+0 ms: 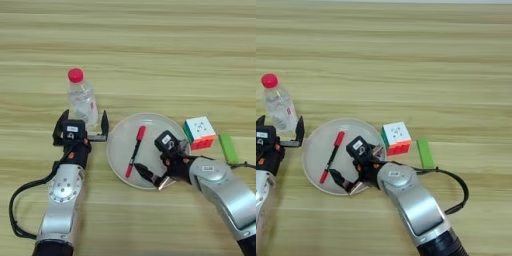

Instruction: Move the objects on the table

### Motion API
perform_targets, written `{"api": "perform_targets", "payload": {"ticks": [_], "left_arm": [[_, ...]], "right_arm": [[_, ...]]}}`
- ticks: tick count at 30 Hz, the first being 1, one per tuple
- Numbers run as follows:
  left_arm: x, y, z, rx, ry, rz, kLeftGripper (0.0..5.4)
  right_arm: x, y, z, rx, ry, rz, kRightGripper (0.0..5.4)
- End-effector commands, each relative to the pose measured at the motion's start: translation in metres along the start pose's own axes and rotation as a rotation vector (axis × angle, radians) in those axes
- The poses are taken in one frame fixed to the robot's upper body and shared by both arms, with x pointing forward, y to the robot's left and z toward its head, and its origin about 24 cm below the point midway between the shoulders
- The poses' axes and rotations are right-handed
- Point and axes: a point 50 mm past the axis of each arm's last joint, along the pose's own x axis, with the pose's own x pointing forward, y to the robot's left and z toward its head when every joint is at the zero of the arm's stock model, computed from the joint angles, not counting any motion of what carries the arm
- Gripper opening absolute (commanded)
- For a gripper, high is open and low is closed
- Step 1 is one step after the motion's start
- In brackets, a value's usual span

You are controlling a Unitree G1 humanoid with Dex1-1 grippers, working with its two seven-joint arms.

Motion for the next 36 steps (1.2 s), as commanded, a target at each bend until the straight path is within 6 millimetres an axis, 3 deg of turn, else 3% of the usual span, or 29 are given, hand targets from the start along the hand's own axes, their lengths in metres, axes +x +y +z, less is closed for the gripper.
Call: {"api": "perform_targets", "payload": {"ticks": [1, 6, 20, 36], "left_arm": [[0.001, 0.0, -0.001, 0.013, 0.014, -0.002, 5.4], [0.001, 0.0, -0.001, 0.014, 0.015, -0.002, 5.4], [0.002, -0.001, -0.002, 0.011, 0.016, -0.003, 5.4], [0.001, -0.004, -0.001, 0.008, 0.014, -0.005, 5.4]], "right_arm": [[-0.003, 0.001, -0.002, 0.016, 0.013, -0.001, 5.38], [-0.004, 0.002, 0.014, -0.049, -0.06, -0.016, 5.38], [0.003, 0.004, 0.032, -0.084, -0.128, -0.035, 5.38], [0.033, 0.0, 0.02, -0.12, -0.047, -0.066, 5.38]]}}
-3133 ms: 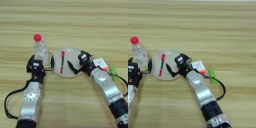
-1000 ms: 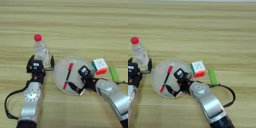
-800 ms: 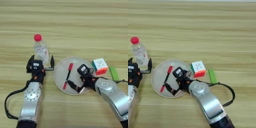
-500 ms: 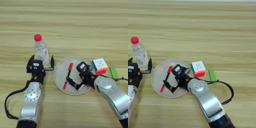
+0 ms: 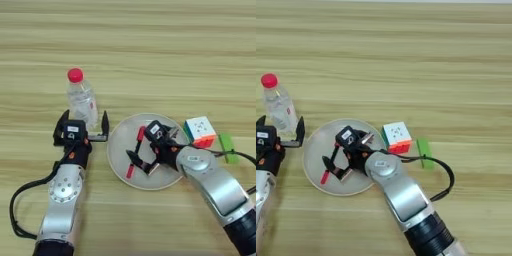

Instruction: Move the objects on the table

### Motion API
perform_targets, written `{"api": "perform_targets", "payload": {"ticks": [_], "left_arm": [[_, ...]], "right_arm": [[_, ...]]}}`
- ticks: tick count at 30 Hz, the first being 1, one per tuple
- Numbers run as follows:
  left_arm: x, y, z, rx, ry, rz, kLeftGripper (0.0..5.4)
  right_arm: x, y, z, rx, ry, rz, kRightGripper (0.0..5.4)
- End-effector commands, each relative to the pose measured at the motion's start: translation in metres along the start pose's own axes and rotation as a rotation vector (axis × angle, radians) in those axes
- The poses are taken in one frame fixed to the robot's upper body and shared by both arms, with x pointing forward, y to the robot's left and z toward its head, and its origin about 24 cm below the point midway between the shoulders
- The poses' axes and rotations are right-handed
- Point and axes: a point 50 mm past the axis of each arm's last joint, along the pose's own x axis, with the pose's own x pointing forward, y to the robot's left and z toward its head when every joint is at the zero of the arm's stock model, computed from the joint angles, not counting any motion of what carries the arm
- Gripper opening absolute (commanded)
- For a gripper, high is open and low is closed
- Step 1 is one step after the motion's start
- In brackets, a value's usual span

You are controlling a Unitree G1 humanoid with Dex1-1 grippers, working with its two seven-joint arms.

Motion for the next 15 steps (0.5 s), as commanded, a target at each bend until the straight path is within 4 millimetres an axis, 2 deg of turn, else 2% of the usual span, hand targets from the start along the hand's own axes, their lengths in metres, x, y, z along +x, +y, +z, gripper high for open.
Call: {"api": "perform_targets", "payload": {"ticks": [1, 15], "left_arm": [[0.001, -0.002, -0.001, 0.01, 0.012, -0.001, 5.4], [0.001, -0.003, 0.0, 0.01, 0.012, -0.002, 5.4]], "right_arm": [[0.005, 0.0, -0.003, -0.021, 0.029, -0.012, 5.38], [-0.001, 0.015, -0.001, 0.097, 0.091, 0.056, 5.38]]}}
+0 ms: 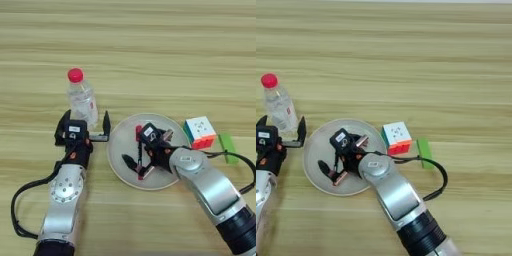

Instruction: Move the objects on the table

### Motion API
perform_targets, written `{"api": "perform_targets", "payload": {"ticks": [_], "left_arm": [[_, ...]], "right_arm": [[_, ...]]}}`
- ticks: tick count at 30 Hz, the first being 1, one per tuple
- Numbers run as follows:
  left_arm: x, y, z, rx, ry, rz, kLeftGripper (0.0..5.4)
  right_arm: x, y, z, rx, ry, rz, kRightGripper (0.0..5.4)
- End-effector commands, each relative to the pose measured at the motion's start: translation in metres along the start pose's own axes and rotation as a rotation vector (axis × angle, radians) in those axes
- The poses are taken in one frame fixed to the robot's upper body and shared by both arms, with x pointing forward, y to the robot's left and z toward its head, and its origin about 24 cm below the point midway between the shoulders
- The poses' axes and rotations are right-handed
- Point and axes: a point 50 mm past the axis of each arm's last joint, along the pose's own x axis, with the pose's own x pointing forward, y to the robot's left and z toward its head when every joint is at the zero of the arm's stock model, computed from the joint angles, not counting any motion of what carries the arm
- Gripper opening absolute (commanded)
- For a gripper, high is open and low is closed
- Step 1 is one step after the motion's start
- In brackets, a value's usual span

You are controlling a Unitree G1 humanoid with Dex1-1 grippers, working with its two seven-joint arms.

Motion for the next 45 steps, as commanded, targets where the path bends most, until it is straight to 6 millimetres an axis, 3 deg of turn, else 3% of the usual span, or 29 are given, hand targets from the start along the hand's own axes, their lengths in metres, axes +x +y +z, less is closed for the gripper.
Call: {"api": "perform_targets", "payload": {"ticks": [1, 9, 34, 45], "left_arm": [[0.001, -0.002, 0.0, 0.009, 0.012, 0.002, 5.4], [0.001, -0.002, 0.0, 0.009, 0.011, 0.002, 5.4], [0.0, 0.0, 0.001, 0.01, 0.009, 0.004, 5.4], [0.0, 0.0, 0.001, 0.01, 0.009, 0.004, 5.4]], "right_arm": [[-0.004, 0.002, 0.001, 0.033, 0.021, 0.013, 5.38], [-0.009, 0.004, 0.002, 0.03, 0.028, 0.012, 5.38], [-0.011, -0.001, -0.026, 0.086, 0.139, -0.024, 5.38], [-0.011, 0.0, -0.031, 0.102, 0.159, -0.021, 4.19]]}}
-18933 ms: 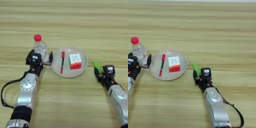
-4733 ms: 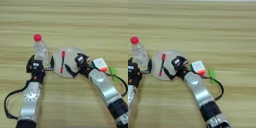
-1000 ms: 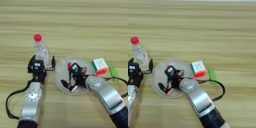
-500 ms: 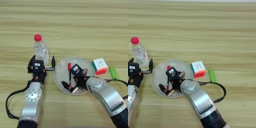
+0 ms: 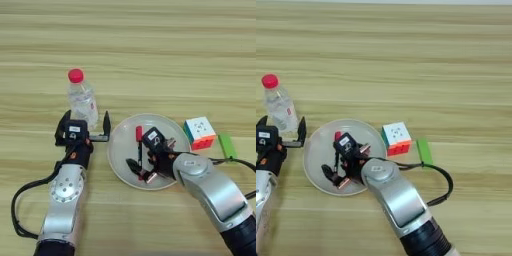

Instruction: Move the objects on the table

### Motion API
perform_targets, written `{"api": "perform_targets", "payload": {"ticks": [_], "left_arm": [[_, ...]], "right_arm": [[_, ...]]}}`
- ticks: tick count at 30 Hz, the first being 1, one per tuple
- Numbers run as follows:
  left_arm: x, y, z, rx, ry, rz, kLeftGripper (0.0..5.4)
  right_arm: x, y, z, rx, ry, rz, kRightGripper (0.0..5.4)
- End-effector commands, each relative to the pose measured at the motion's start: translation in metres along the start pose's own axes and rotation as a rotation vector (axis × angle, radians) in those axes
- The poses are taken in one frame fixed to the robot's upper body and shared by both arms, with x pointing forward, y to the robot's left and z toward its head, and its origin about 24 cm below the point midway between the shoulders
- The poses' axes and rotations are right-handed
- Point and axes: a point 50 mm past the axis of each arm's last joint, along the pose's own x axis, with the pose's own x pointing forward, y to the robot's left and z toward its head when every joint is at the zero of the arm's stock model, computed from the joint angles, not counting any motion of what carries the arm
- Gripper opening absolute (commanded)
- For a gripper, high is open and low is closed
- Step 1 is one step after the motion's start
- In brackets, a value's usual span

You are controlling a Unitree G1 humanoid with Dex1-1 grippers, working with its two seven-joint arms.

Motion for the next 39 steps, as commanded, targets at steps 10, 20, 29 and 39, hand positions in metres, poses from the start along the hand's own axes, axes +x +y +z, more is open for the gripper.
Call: {"api": "perform_targets", "payload": {"ticks": [10, 20, 29, 39], "left_arm": [[0.0003, 0.0004, 0.0009, 0.012, 0.004, 0.003, 5.4], [0.0007, -0.0009, 0.0015, 0.008, 0.002, 0.004, 5.4], [0.0007, -0.0011, 0.0016, 0.008, 0.001, 0.004, 5.4], [0.0009, -0.0013, 0.0017, 0.008, 0.001, 0.004, 5.4]], "right_arm": [[0.0013, -0.0019, -0.0236, 0.044, 0.112, -0.013, 3.19], [0.0012, -0.004, -0.025, 0.05, 0.114, -0.02, 2.03], [0.0019, -0.0053, -0.0248, 0.067, 0.114, -0.016, 0.94], [0.0016, -0.0069, -0.0229, 0.068, 0.097, -0.029, 0.45]]}}
